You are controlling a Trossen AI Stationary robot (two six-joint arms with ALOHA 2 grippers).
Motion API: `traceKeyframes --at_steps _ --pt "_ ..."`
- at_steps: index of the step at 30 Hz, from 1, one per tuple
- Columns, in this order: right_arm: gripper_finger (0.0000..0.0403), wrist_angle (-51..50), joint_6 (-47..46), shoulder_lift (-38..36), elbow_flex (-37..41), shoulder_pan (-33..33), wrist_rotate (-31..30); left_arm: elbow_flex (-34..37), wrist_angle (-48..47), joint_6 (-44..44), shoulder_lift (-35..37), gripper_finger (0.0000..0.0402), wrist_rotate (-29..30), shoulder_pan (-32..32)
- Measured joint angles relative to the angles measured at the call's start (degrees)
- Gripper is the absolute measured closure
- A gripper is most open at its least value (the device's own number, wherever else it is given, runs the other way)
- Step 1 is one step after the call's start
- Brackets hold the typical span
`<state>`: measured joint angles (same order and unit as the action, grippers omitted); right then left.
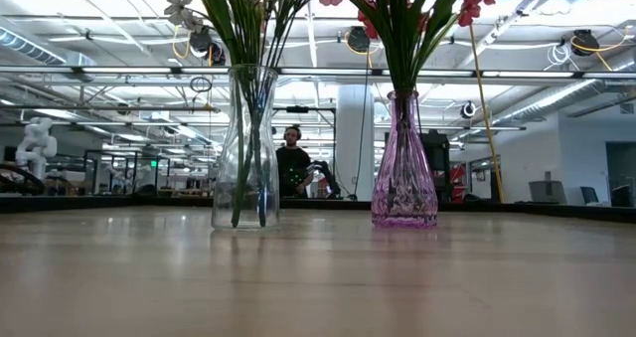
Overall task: Sort flowers into vase by color
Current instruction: Put the pink flower into the transparent vase
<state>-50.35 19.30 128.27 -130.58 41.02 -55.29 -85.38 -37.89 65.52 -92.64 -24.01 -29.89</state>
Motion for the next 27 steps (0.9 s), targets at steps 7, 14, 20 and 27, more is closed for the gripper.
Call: traceKeyframes --at_steps 7,14,20,27 --pt "0.0289 -3.45 -0.90 0.00 0.00 -1.41 3.20 0.00 0.04 -0.30 0.00 0.0386 0.00 0.35" --pt "0.0305 -4.05 0.55 0.00 0.00 -1.47 4.58 0.00 0.04 -1.47 0.00 0.0385 -0.04 0.31" --pt "0.0370 -5.26 -1.94 0.00 0.00 -2.00 4.68 0.00 0.04 -1.51 0.02 0.0384 -0.70 0.31" --pt "0.0398 -5.37 -2.11 0.00 0.02 -2.02 4.70 0.00 0.16 -1.82 0.02 0.0384 -0.01 0.25"
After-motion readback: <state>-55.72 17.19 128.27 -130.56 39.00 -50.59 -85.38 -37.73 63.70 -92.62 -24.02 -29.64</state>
